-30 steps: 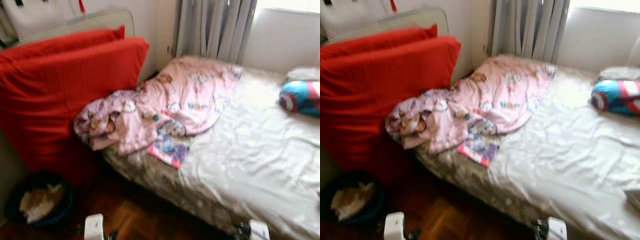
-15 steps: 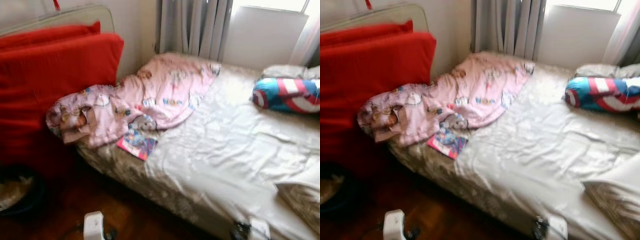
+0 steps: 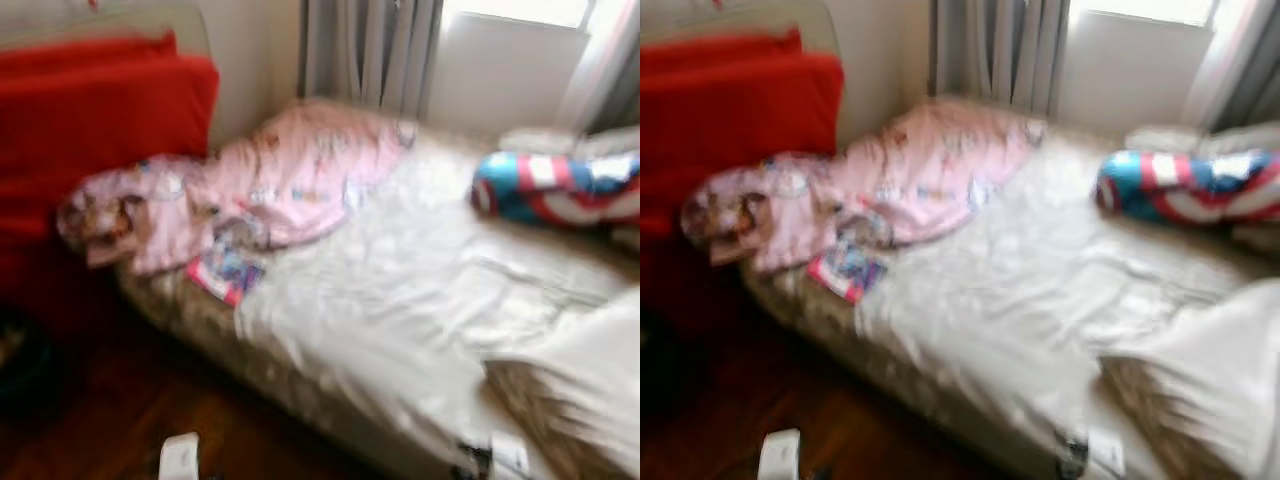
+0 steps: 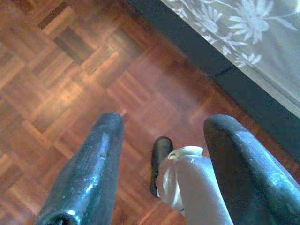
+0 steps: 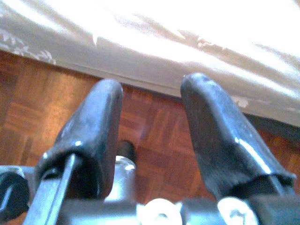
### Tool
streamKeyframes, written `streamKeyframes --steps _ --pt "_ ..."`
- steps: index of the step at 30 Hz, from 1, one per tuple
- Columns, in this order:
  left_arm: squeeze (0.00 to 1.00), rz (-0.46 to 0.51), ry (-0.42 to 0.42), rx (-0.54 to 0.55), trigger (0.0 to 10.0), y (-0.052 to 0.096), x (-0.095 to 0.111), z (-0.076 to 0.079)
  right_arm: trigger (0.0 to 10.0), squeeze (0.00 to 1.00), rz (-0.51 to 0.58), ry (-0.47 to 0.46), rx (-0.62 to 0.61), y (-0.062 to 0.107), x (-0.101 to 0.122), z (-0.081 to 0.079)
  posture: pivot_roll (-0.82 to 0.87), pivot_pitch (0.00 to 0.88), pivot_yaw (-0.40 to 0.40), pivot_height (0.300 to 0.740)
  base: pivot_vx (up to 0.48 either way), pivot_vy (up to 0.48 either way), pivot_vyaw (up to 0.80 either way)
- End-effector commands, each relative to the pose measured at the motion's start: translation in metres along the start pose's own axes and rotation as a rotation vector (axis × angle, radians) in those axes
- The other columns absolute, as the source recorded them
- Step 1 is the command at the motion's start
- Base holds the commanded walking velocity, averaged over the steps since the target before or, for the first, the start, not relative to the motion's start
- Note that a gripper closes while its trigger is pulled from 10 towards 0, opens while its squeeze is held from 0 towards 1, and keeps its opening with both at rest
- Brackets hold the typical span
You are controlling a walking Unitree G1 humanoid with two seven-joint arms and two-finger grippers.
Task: Clean up the room
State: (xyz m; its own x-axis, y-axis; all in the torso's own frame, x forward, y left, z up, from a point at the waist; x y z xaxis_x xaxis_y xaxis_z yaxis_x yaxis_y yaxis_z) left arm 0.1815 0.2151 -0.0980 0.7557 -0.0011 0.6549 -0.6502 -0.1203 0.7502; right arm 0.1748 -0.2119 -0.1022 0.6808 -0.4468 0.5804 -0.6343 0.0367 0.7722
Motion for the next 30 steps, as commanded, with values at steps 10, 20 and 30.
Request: streamKeyframes --steps 10,20,30 --pt "0.00 -0.008 -0.019 -0.026 10.0 -0.0016 0.0025 0.0061 10.0 0.00 -0.018 0.008 -0.032 0.0027 -0.0042 0.0091 0.06 0.000 -0.021 0.740 0.000 -0.185 -0.27" --pt "0.00 -0.009 -0.011 -0.027 10.0 -0.0016 0.0023 0.0051 10.0 0.00 -0.020 0.005 -0.032 0.0027 -0.0048 0.0088 0.06 0.000 -0.020 0.740 0.000 0.000 -0.69" --pt "0.00 -0.022 0.001 -0.022 10.0 -0.0011 -0.0003 0.0038 10.0 0.00 -0.020 0.004 -0.034 0.0023 -0.0039 0.0086 0.06 0.000 -0.020 0.740 0.000 0.000 -0.69"
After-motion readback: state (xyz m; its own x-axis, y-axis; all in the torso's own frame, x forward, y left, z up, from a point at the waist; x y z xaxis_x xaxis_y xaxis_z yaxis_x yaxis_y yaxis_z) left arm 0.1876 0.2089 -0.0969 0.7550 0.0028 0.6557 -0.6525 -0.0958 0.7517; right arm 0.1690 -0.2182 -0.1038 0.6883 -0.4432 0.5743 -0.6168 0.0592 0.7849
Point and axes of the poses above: a point about 5 cm out from each wrist's last joint towards the gripper, its own y axis pointing back from the gripper into the wrist, its own x axis along the axis of the wrist's last joint, z = x × y, the point moved 2 cm from there along -y, pointing out of the wrist towards the gripper, and after that the axes turned 10 degrees about -y, right-handed, at the moved point
